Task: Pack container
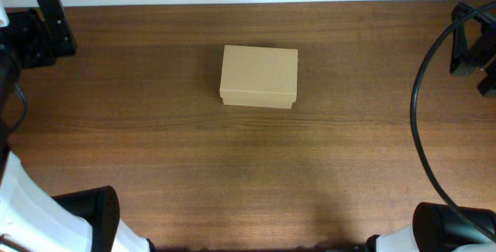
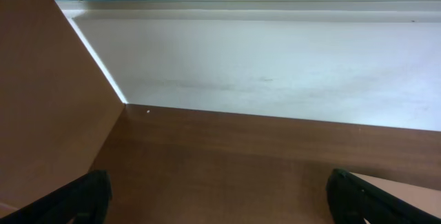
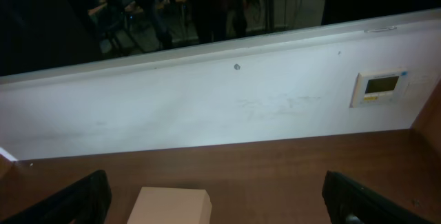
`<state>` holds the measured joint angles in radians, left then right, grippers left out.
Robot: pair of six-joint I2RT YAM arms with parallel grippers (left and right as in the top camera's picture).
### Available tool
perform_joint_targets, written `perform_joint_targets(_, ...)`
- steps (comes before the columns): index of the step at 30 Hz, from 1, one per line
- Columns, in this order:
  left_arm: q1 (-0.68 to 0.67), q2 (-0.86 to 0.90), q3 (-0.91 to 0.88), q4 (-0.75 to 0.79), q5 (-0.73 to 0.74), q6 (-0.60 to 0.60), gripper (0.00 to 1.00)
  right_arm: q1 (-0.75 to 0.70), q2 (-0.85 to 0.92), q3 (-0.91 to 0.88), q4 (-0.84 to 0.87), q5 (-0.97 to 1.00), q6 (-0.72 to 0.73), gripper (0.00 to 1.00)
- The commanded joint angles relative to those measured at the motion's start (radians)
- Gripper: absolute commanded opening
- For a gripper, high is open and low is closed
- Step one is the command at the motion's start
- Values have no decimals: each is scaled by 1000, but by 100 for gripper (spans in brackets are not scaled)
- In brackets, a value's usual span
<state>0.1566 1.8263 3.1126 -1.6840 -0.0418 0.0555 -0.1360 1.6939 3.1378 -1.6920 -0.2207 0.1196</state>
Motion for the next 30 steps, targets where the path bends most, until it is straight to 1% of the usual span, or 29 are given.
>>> perform_joint_targets(1,3,8,-4,-3,0,-17,100,5,-1,0,-6,16,-4,99)
perform_joint_targets(28,3,8,-4,-3,0,-17,100,5,-6,-2,-6,17,-5,99)
perform_joint_targets(30,3,8,-4,-3,0,-17,100,5,-29,-48,-6,16,-4,99)
